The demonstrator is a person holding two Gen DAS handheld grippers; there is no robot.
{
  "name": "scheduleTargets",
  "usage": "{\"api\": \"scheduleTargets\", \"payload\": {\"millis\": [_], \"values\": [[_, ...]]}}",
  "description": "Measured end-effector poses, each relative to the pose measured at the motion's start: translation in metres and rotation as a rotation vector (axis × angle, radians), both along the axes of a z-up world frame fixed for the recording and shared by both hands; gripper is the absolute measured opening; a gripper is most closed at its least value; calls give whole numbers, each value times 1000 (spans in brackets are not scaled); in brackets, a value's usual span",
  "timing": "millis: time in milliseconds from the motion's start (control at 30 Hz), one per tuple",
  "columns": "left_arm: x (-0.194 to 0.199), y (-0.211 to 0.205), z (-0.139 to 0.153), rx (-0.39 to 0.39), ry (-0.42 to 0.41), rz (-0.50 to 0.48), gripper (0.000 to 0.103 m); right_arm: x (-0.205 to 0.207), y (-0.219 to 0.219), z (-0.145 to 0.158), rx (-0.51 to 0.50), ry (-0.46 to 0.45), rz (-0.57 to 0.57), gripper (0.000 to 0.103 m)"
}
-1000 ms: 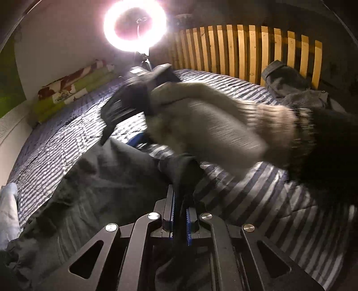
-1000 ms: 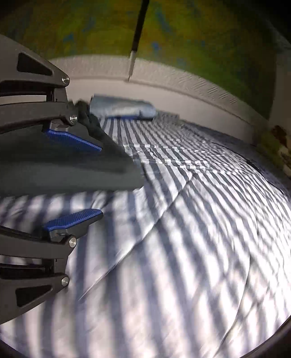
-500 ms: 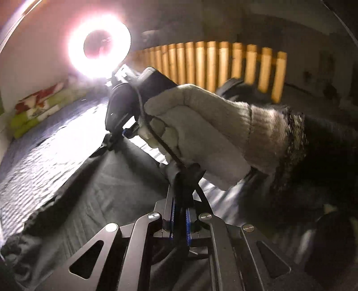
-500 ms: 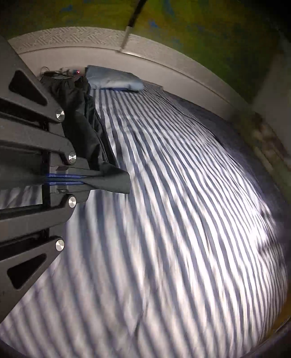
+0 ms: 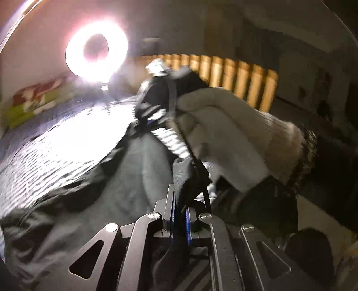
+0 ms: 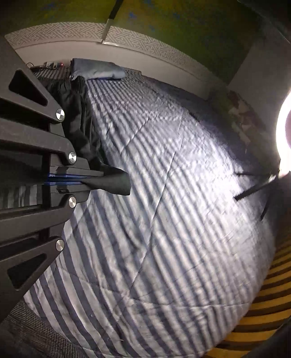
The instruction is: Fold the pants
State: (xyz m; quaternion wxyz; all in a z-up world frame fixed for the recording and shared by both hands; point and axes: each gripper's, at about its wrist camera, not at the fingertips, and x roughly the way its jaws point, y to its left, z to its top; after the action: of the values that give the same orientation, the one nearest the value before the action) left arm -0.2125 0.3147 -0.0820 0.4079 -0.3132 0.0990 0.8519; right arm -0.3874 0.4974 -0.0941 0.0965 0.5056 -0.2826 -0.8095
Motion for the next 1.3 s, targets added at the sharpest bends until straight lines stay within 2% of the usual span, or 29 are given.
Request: {"api": "scheduleTargets", "payload": {"millis": [100,200,300,367,533,667,767,867,1067,1300], "values": [[-6,-35,10,54,-24,62,6,1,-24,19,26,16,4,2],[-1,-55,10,62,-46,96,6,3,-41,29,81,31,12,2],[2,-56,12,71,-49,88,6,8,-40,23,59,23,-25,2],[7,-64,18,103,-60,101,6,10,-42,21,46,19,-37,2],[6,-109,18,161,-92,199,6,6,-75,41,24,52,-1,2],[5,-166,12,210,-118,312,6,-3,-143,62,99,92,80,2],[1,-213,7,243,-143,406,6,-14,-209,65,173,100,140,2],[-2,-262,-8,267,-170,502,6,-23,-258,58,207,81,179,2],[1,-328,-37,313,-233,625,6,-35,-359,29,300,48,264,2],[-4,-379,-61,351,-264,702,7,-44,-425,8,370,31,310,2]]}}
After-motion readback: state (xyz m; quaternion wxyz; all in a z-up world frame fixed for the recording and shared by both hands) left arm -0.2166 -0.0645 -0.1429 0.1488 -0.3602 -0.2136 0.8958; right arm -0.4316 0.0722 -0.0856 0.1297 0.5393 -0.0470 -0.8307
